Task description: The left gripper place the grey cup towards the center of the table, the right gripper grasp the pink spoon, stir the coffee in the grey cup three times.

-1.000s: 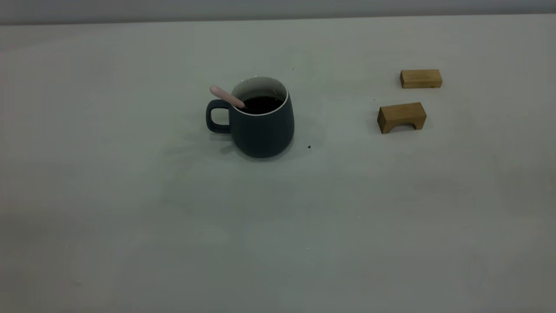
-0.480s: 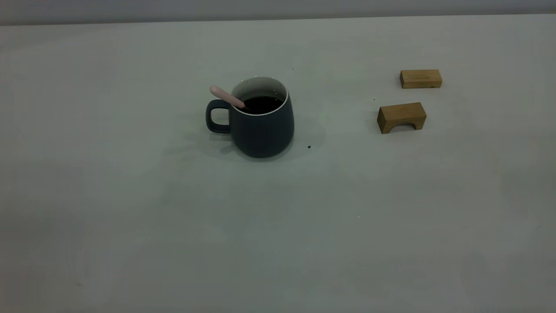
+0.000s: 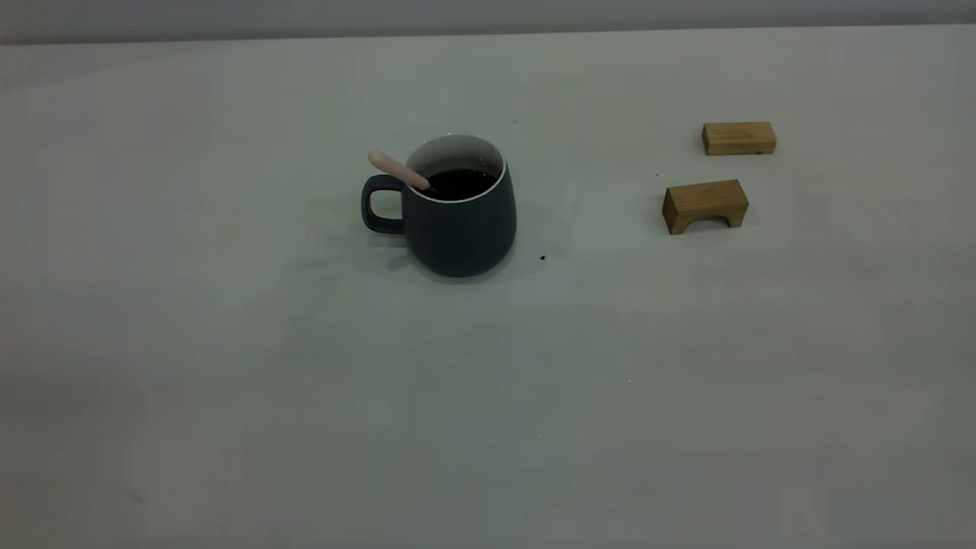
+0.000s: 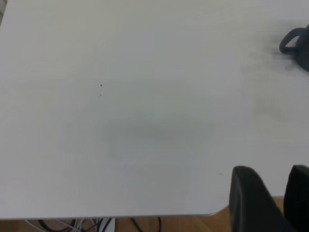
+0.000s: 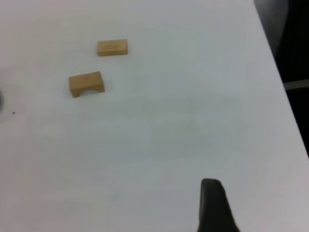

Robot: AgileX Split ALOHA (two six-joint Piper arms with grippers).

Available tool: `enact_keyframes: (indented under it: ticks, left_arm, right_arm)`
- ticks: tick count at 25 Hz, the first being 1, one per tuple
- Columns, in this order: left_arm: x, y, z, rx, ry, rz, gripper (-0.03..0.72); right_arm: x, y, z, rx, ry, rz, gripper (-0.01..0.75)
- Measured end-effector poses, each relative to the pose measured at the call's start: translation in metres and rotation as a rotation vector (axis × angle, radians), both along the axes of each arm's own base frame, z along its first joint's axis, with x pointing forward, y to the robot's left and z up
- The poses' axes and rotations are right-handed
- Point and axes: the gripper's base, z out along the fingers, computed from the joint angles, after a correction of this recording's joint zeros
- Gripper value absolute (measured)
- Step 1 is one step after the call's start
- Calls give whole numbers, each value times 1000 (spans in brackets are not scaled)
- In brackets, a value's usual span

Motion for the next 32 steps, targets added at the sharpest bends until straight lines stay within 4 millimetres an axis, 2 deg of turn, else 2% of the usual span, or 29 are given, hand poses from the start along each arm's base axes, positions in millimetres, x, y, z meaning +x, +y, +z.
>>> enact_keyframes:
  ticks: [7, 32]
  left_arm:
    - [0, 0, 0, 0, 0, 0, 243]
    - [0, 0, 0, 0, 0, 0, 243]
  right_arm:
    - [4, 4, -8, 7, 13, 27, 511]
    - [4, 4, -7, 9, 9, 31, 511]
